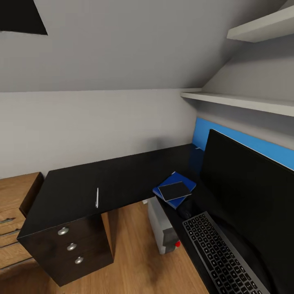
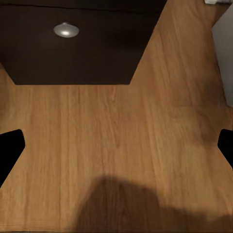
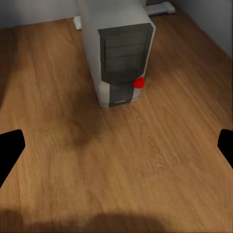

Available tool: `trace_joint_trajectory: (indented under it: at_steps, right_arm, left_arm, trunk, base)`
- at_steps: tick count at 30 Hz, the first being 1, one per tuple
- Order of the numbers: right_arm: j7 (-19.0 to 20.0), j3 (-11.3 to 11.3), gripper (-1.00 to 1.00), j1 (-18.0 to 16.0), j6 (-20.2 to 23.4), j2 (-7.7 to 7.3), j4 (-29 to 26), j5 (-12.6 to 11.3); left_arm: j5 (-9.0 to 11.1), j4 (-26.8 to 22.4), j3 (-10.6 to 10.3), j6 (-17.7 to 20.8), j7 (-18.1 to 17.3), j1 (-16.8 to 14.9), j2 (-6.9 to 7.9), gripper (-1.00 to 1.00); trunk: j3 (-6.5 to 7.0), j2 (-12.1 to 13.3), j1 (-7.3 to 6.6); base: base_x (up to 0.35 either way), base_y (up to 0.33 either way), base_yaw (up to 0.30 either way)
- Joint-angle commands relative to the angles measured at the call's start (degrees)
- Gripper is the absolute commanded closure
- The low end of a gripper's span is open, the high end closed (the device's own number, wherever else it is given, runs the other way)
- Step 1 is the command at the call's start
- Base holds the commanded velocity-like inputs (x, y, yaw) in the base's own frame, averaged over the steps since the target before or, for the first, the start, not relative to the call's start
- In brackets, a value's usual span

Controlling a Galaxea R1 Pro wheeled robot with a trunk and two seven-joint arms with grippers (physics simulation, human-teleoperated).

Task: In the bedroom, organize the workspace by keeping the computer under the desk, ensuring the monitor is on the desk, placing the keyboard on the desk next to the monitor, placing the mouse on the desk next to the keyboard, moving the folder from the swivel chair onto the desk next to the mouse, stacking the notebook on top of the folder with the pen on top of the notebook, and positioning the swivel chair next to the desk.

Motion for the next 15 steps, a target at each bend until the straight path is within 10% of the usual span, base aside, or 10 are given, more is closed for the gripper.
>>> trace_joint_trajectory:
  at_steps: [1,15]
  right_arm:
    - [-0.51,0.21,-1.0,-0.05,-0.08,-0.01,0.0,-0.13]
    - [-0.52,-1.09,-1.0,-0.05,0.34,0.0,0.12,-0.2]
  left_arm:
    - [0.74,0.07,-0.23,-0.05,-0.46,-0.05,0.0,-1.0]
    - [1.16,0.07,-0.21,-2.5,-0.48,2.25,-0.17,-1.0]
  trunk:
    - [-0.06,-0.04,0.0]
    - [-0.13,-0.04,0.0]
  base:
    - [0.0,0.0,0.24]
    - [0.0,0.0,0.267]
